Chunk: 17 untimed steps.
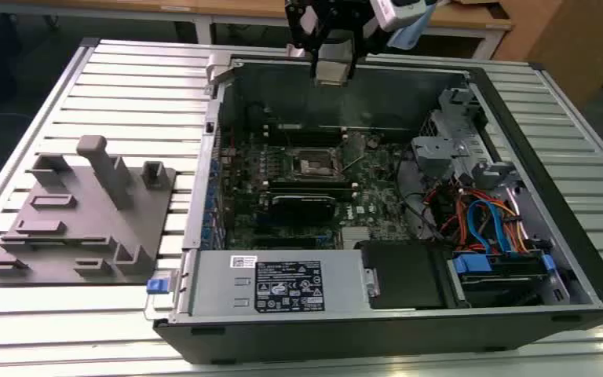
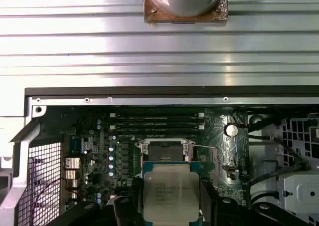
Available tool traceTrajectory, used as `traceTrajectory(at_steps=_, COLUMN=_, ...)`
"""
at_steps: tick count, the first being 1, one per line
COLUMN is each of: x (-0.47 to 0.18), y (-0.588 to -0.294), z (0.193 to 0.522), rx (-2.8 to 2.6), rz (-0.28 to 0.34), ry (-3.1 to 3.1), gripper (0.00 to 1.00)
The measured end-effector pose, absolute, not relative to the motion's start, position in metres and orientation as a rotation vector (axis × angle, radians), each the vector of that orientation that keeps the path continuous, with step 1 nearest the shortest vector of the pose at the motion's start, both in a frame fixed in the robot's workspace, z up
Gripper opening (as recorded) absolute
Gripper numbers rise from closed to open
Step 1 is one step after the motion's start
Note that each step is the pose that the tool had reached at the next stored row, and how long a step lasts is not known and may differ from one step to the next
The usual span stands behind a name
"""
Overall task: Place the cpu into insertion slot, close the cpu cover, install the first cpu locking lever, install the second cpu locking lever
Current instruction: 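Place the cpu into insertion slot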
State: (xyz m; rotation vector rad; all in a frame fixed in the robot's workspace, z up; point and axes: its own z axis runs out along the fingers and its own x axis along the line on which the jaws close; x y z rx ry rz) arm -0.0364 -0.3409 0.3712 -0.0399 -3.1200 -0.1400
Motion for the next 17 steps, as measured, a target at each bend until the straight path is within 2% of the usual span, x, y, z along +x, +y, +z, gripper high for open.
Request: traceTrajectory(at_steps=17, x=-0.0364, y=-0.3409, z=0.3712, rx=-0.072, rz=-0.14, ry=-3.12, gripper=0.54)
